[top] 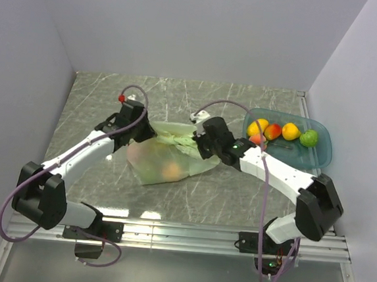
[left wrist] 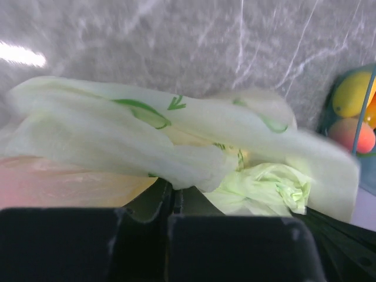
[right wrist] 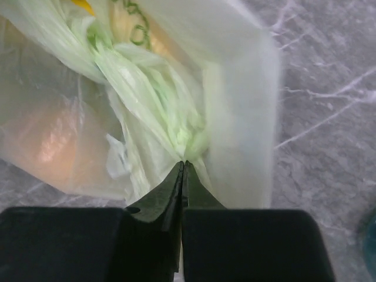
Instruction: Untie the knot of the plastic bag and take out the fruit
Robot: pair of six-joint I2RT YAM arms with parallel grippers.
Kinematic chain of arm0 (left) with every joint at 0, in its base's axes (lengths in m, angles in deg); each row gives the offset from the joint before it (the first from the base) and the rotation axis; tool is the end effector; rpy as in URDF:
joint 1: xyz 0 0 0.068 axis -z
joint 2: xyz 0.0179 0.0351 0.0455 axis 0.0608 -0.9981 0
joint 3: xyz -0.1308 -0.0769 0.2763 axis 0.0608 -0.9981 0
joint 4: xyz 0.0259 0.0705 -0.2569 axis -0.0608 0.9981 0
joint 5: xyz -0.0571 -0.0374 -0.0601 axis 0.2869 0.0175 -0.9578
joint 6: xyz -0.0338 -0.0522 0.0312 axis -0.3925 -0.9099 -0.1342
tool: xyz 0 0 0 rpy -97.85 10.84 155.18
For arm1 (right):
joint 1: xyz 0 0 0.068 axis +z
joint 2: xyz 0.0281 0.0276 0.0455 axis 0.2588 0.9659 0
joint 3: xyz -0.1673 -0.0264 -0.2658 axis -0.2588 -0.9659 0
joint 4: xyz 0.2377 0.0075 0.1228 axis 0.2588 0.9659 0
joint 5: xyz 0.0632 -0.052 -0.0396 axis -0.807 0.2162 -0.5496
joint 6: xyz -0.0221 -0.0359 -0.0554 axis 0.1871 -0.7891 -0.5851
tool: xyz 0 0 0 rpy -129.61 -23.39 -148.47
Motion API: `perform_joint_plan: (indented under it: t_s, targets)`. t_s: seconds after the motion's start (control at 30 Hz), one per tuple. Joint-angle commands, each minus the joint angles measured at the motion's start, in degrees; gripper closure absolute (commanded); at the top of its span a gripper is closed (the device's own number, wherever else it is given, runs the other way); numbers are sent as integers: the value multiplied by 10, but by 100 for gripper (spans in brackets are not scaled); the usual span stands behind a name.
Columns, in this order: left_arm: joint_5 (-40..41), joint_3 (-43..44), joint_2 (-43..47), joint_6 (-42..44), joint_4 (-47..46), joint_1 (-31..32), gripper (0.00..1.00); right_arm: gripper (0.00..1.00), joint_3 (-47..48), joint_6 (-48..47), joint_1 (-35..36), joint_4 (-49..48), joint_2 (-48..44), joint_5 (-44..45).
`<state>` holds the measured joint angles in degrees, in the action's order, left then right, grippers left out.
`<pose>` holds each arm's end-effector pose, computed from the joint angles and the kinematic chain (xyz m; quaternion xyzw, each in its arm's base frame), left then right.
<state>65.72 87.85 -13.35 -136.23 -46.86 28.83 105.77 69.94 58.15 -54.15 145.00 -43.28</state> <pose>0.2771 -0.1273 0.2868 -0.2084 0.8889 -0.2269 0.3392 0.2537 0.2349 0.2842 -0.3431 0.8455 0.1267 0.3891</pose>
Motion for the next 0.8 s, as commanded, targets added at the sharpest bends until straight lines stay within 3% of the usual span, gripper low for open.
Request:
perform_joint_plan:
  t_s: [0.0, 0.13, 0.33, 0.53, 0.57, 0.6, 0.7, 0.77]
  targets:
    - [15, 50, -2, 79, 14, -76, 99, 100, -36, 55, -55, -7, -89, 47]
    - [-30, 142, -49, 172, 66, -139, 99, 100, -93, 100, -113, -12, -172, 11]
    - [-187, 281, -144, 280, 202, -142, 99, 100, -149, 133, -120, 14, -246, -6]
    - [-209, 242, -79, 314, 210, -143, 99, 100, -155, 129, -120, 42, -319, -21]
    - [-215, 232, -68, 313, 215, -142, 99, 91, -129, 122, -113, 46, -329, -37]
    - [-222, 219, -47, 311, 218, -142, 99, 66, -115, 113, -105, 49, -330, -42]
    - [-232, 162, 3, 307, 225, -142, 99, 29, -46, 80, -68, 55, -299, -35]
    - [-218, 126, 30, 306, 231, -142, 99, 24, 4, 71, -53, 58, -243, -46]
